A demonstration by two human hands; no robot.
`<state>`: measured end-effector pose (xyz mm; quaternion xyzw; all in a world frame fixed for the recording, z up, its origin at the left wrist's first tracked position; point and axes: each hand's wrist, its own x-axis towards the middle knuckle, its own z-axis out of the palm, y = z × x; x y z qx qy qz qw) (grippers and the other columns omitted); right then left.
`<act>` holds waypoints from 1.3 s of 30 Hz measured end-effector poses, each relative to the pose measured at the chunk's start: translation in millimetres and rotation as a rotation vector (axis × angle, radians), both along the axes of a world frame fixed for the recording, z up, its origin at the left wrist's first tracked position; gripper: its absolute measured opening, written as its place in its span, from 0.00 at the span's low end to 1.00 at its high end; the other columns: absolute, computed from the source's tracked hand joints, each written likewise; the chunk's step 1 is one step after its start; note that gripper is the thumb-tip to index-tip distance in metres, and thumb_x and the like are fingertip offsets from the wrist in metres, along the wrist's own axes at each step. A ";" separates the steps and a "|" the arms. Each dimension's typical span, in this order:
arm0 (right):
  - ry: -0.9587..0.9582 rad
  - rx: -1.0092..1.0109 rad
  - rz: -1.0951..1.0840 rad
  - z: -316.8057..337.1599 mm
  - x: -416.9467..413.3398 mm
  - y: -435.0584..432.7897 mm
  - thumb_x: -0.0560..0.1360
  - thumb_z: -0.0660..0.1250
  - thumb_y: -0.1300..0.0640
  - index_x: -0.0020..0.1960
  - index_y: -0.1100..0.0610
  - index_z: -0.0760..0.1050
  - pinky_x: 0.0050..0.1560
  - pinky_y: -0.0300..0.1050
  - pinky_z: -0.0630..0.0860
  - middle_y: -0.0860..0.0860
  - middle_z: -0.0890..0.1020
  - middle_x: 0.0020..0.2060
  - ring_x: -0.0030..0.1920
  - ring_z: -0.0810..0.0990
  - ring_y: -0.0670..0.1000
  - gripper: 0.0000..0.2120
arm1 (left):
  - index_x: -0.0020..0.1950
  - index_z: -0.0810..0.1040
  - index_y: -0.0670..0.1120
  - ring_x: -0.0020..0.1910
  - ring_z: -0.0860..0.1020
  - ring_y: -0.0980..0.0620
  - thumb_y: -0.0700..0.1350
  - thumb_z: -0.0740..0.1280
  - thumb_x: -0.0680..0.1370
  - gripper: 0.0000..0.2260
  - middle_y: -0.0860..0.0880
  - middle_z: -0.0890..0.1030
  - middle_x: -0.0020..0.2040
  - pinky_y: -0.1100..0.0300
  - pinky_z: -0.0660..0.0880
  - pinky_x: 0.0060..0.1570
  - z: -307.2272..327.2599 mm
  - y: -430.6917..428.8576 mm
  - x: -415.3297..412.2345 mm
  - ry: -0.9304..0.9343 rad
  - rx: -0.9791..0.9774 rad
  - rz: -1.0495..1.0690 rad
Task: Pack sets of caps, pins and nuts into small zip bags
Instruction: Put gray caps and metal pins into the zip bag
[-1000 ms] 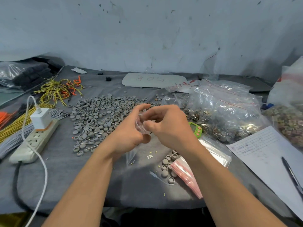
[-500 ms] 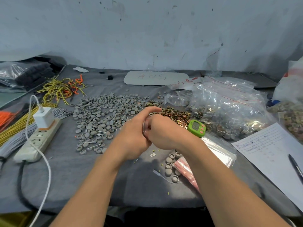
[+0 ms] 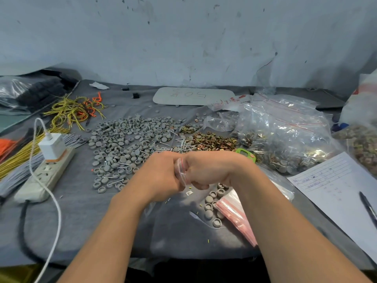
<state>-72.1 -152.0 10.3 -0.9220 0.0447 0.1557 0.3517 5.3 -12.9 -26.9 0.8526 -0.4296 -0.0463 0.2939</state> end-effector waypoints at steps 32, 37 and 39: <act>-0.149 -0.535 -0.073 -49.1 83.2 -0.7 0.77 0.70 0.64 0.61 0.57 0.83 0.48 0.43 0.77 0.54 0.83 0.57 0.53 0.82 0.55 0.13 | 0.52 0.82 0.41 0.37 0.79 0.53 0.35 0.74 0.70 0.12 0.50 0.84 0.40 0.59 0.74 0.39 -4.4 28.5 49.9 0.528 -0.727 0.625; -0.180 -0.442 -0.105 -40.8 69.1 -7.8 0.76 0.72 0.60 0.50 0.53 0.88 0.53 0.47 0.83 0.50 0.86 0.47 0.48 0.83 0.50 0.07 | 0.52 0.83 0.44 0.38 0.81 0.54 0.34 0.74 0.70 0.12 0.50 0.85 0.41 0.58 0.74 0.39 -3.7 26.5 48.9 0.540 -0.731 0.621; -0.203 -0.367 -0.157 -36.2 61.0 -12.9 0.75 0.71 0.61 0.45 0.53 0.88 0.51 0.46 0.83 0.48 0.88 0.42 0.45 0.85 0.48 0.07 | 0.52 0.83 0.44 0.40 0.81 0.51 0.35 0.74 0.70 0.12 0.49 0.85 0.42 0.56 0.76 0.43 -3.5 25.8 49.0 0.540 -0.716 0.608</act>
